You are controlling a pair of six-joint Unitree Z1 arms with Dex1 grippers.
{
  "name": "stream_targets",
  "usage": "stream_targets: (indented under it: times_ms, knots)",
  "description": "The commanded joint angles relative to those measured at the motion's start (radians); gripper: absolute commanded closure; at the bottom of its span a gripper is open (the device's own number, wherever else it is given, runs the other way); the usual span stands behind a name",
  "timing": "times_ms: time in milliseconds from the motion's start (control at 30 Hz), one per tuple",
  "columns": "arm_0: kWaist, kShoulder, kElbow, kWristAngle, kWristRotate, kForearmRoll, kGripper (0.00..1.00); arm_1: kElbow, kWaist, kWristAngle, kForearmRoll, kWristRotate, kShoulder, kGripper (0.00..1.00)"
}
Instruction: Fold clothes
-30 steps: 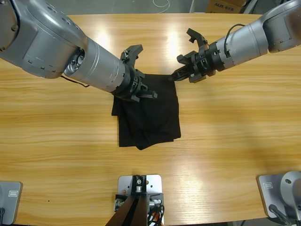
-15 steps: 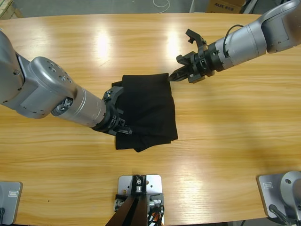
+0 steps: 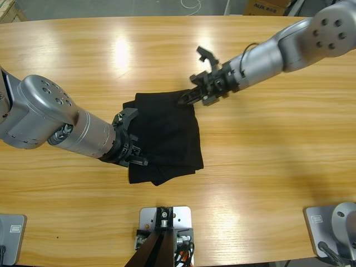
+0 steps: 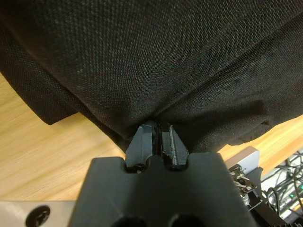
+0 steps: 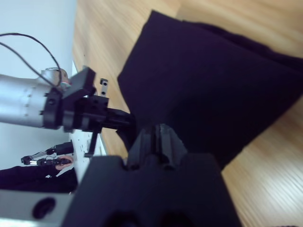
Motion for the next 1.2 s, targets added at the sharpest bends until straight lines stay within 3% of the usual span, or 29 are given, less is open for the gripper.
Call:
stream_targets:
  times_ms: [33,200,233,267,500,800,900,1000,1200]
  knots:
    - [-0.010,0.040,0.019,-0.017,-0.012,-0.004,1.000,0.003,0.056,0.006,-0.066,0.041,0.147,1.000]
    - [-0.010,0.033,0.019,-0.033,-0.010,-0.004,1.000,-0.008,0.055,-0.065,-0.063,0.060,0.197,1.000]
    - [-0.024,0.002,0.048,-0.041,-0.009,-0.003,1.000,-0.022,0.053,-0.136,-0.055,0.065,0.212,1.000]
    - [-0.034,-0.003,0.059,-0.042,-0.011,-0.003,1.000,-0.029,0.052,-0.146,-0.055,0.067,0.215,1.000]
    - [-0.146,-0.083,0.180,-0.043,-0.074,-0.012,1.000,-0.070,0.042,-0.176,-0.019,0.070,0.221,1.000]
    - [-0.147,-0.224,0.196,-0.027,-0.098,-0.012,1.000,-0.071,0.041,-0.179,-0.009,0.063,0.215,1.000]
    - [-0.137,-0.291,0.190,0.014,-0.097,-0.005,1.000,-0.074,0.041,-0.154,-0.017,0.041,0.116,1.000]
    - [-0.061,-0.343,0.158,0.027,-0.094,0.002,1.000,-0.076,0.042,-0.135,-0.012,0.049,-0.058,1.000]
    - [0.068,-0.259,0.033,0.027,-0.064,-0.002,1.000,0.008,0.105,-0.182,0.052,0.058,-0.268,1.000]
